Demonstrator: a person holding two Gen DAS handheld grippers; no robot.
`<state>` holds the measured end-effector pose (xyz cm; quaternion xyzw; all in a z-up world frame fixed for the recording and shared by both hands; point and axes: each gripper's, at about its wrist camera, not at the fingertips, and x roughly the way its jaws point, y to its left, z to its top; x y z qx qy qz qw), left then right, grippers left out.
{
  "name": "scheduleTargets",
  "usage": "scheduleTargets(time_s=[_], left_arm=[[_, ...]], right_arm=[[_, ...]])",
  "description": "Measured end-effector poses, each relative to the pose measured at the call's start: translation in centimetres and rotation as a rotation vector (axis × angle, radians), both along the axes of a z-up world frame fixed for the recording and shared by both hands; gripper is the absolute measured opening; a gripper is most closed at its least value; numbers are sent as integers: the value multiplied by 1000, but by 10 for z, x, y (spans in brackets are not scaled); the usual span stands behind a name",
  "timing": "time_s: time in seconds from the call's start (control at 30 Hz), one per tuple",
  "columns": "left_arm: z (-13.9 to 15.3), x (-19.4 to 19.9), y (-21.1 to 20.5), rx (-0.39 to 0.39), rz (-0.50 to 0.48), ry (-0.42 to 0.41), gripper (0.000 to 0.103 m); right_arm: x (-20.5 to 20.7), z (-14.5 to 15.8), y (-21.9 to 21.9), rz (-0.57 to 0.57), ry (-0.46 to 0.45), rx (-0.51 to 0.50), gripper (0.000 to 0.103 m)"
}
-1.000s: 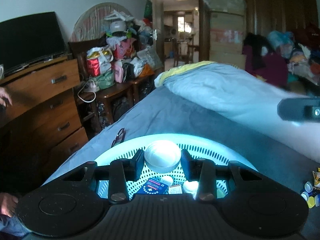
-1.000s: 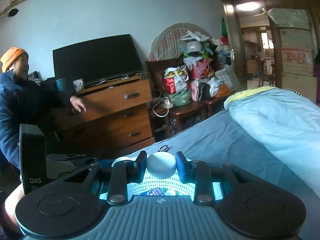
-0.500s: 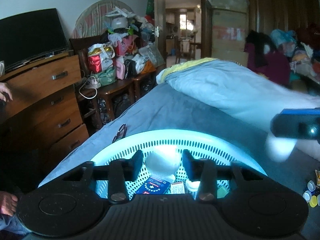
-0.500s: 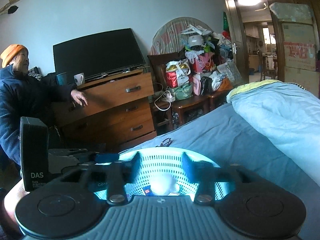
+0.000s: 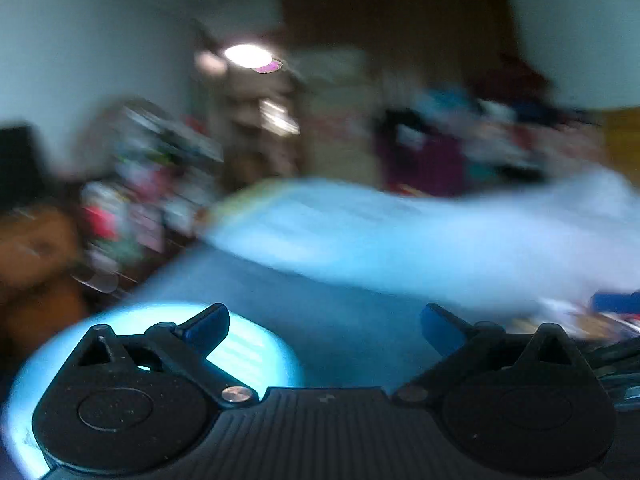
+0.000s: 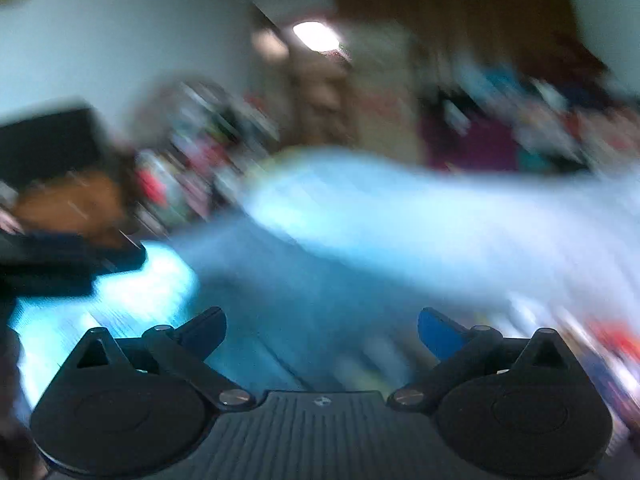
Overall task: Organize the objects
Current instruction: 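Move both open grippers back over the medicine pile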
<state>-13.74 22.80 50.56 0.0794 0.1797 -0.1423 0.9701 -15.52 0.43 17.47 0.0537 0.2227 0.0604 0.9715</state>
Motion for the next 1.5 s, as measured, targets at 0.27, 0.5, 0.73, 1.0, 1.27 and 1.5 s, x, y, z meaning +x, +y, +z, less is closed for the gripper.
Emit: scheduleTargets(time_s=[0.27, 0.5, 0.73, 1.0, 1.27, 1.5], left_arm=[[-166, 62, -81, 110, 63, 552, 103], [-176, 76, -85, 98, 109, 602, 103], [-178, 84, -83, 110, 110, 630, 103], [-178, 81, -82, 116, 119, 616, 103], [-177, 83, -82, 116, 115, 611, 103], [-178, 83, -82, 119, 116, 611, 103]], right_arm=[[-14, -120, -81, -200, 386, 61, 103], [-9, -142, -51, -274, 405, -68, 103], [-5, -137, -57, -303, 383, -47, 103], [-1, -138, -58, -316, 390, -41, 103], [1, -138, -61, -330, 394, -20, 103], [2, -136, -62, -332, 400, -12, 103]])
